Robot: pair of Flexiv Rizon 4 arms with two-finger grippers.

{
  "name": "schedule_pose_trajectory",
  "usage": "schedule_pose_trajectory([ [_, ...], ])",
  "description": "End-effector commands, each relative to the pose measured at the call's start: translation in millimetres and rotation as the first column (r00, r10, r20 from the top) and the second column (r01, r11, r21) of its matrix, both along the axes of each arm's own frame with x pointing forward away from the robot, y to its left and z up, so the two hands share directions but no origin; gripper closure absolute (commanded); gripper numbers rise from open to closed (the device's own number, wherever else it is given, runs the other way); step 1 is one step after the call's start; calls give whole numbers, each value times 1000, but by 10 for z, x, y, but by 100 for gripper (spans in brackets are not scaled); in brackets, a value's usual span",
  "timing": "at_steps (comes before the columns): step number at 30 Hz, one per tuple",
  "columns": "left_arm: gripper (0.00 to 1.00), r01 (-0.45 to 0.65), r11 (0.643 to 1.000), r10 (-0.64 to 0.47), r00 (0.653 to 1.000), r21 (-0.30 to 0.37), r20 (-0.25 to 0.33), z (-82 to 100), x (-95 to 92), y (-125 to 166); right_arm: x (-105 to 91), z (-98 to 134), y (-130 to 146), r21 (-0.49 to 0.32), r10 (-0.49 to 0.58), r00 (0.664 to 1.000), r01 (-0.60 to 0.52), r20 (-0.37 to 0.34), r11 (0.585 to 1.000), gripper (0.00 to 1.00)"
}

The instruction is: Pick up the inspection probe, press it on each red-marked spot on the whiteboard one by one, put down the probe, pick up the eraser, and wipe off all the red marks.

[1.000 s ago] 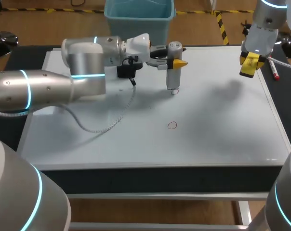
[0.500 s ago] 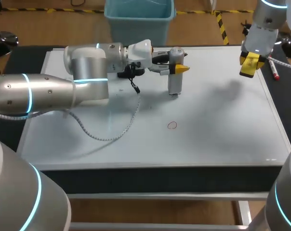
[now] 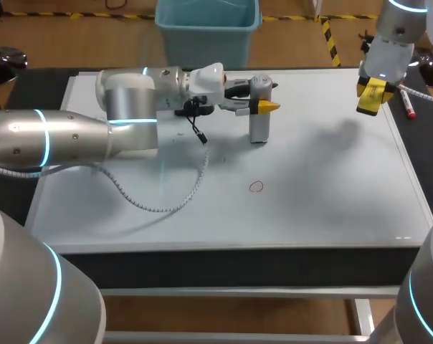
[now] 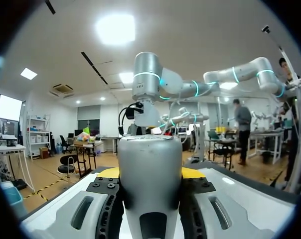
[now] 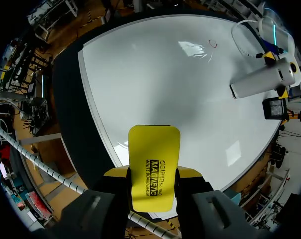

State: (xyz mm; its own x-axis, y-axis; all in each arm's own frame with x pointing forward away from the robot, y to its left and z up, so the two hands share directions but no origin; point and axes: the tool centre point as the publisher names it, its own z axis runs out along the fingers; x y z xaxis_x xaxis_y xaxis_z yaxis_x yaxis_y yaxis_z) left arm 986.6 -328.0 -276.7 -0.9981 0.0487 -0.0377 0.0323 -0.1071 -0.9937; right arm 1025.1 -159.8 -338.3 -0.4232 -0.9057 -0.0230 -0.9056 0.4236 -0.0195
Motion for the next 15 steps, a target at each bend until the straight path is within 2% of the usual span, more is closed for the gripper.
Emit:
schedule_pose_trajectory([
  [1,100,6,1000,-6,1000,1,2,-2,11,3,1,10,-6,-3,2,1000,-2,-1,1000,100],
  [15,100,6,1000,-6,1000,0,10,33,-8,13,1,10,-6,-3,2,1000,-2,-1,1000,100],
])
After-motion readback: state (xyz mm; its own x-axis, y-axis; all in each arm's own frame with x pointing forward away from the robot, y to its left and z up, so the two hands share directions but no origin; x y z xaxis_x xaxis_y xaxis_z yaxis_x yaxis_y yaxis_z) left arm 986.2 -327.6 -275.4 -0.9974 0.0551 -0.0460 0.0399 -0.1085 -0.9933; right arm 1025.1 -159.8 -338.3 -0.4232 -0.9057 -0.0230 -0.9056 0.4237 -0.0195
